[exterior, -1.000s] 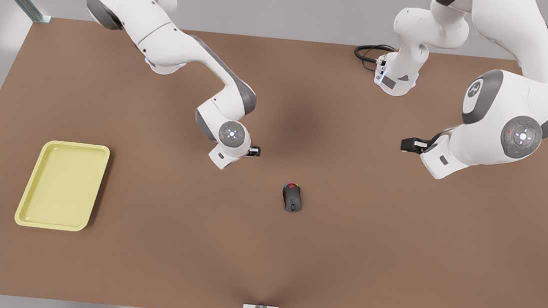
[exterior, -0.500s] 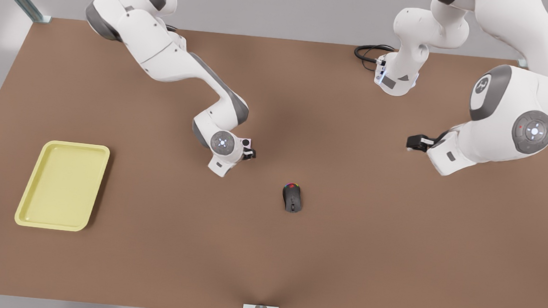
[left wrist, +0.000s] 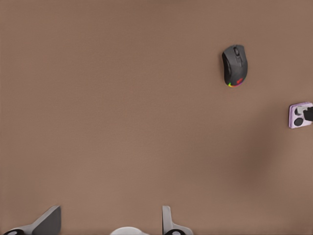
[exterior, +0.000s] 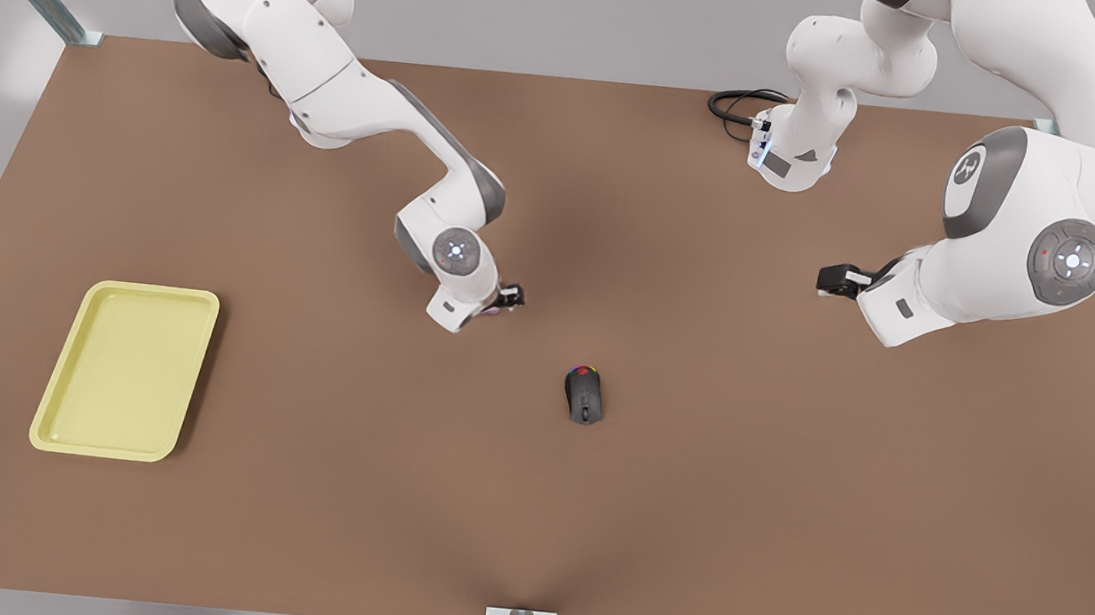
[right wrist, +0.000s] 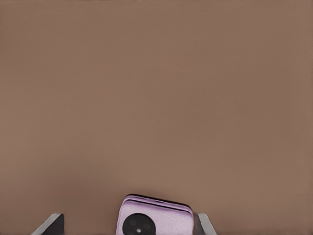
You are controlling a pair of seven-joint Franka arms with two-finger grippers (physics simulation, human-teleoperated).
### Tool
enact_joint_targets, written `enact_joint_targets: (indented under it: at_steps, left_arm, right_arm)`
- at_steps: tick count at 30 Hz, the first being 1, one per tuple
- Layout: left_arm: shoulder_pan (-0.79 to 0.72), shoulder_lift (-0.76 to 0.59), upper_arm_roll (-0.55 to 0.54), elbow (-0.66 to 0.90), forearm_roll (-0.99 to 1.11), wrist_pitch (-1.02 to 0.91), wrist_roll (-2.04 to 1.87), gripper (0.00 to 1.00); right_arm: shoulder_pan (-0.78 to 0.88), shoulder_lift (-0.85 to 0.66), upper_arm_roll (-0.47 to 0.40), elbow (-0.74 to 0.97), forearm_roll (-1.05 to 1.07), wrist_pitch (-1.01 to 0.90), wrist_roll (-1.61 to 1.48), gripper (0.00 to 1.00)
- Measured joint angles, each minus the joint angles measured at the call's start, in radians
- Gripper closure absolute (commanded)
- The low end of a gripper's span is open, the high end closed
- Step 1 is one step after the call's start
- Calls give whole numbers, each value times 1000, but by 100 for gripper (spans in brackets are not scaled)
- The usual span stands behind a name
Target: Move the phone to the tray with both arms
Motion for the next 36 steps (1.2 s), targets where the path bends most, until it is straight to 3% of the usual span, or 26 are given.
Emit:
enact_joint_targets:
  at_steps: [13,36]
  left_arm:
    - [0,3,0,0,11,-5,8,0]
    - [0,2,-2,1,25,-10,11,0]
  right_arm:
    - [-15,21,-20,-56,-68,54,172,0]
    - [-19,8,3,-135,-80,135,189,0]
